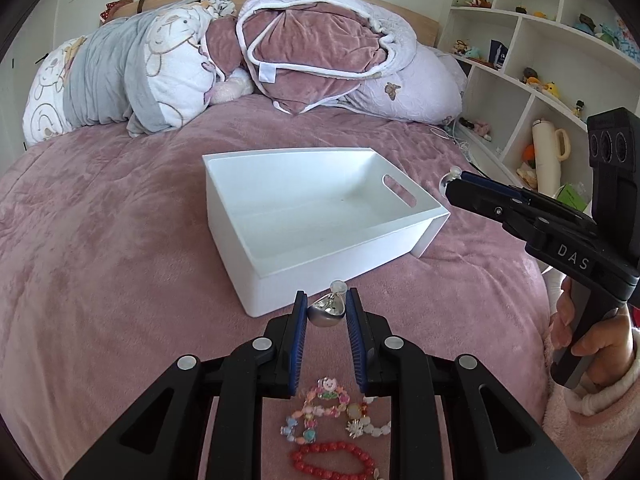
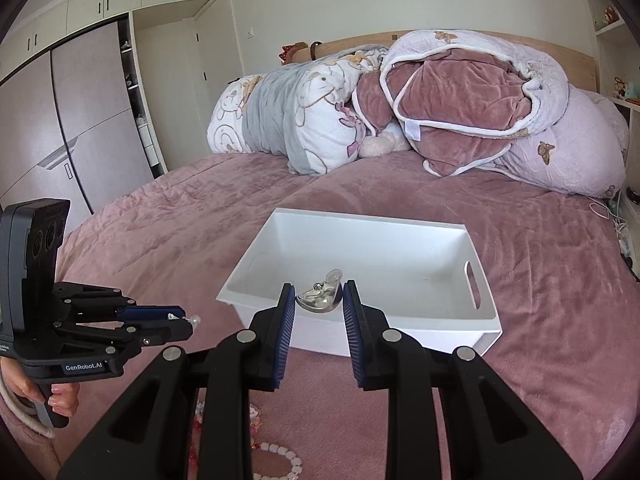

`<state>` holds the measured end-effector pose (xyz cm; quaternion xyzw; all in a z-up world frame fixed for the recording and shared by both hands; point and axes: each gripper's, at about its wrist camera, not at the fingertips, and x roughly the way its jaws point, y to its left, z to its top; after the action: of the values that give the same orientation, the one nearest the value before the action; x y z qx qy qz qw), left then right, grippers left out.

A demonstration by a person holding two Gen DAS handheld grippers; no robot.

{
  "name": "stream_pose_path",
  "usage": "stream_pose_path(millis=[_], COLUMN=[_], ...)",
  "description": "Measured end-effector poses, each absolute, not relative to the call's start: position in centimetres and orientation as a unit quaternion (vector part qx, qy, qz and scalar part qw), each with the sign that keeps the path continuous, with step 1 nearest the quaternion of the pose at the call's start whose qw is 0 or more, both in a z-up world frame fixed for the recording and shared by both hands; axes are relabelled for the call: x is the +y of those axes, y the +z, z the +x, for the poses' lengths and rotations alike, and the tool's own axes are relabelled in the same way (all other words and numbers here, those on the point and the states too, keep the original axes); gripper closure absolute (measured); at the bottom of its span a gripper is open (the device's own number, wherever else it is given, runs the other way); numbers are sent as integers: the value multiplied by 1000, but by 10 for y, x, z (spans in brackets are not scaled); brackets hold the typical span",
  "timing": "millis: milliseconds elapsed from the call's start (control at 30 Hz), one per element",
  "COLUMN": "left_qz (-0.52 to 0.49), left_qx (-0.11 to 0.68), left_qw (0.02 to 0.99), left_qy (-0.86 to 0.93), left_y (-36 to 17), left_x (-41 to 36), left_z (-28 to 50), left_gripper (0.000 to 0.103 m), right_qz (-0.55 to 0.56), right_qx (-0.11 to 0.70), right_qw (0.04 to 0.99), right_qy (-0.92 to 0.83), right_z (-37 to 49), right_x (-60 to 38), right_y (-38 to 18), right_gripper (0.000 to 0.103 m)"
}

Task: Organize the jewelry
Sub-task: 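Carry both silver charms over the white box and open both tools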

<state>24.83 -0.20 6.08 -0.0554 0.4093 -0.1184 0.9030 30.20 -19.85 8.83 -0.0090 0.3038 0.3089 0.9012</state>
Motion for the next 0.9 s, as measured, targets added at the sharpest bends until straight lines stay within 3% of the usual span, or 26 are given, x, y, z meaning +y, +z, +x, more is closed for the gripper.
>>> stream_pose_path(millis=[567,667,733,767,800,900], left_qz=[-105,-115,-110,-110,-111,-124], left_qx=[475,470,457,451,443,420], left_qw=[873,875,882,885,889,899], left_qy=[-38,-31,-28,-25,-20,-14], left_y=[29,27,31,34,38,48], left_x=[7,11,12,14,16,25], left_z=[393,387,380,375,370,353], left_gripper=[78,60,54,45,42,31], right_qz=[27,27,21,20,23,28], right_qx=[381,378,369,365,359,353], right_qw=[883,886,891,895,897,899], right_qy=[273,269,263,257,255,257], right_z=[400,400,396,393,390,383], right_x=[-201,-202,-201,-201,-201,-200], right_y=[42,40,41,42,43,50], right_gripper=[75,64,46,38,25,23])
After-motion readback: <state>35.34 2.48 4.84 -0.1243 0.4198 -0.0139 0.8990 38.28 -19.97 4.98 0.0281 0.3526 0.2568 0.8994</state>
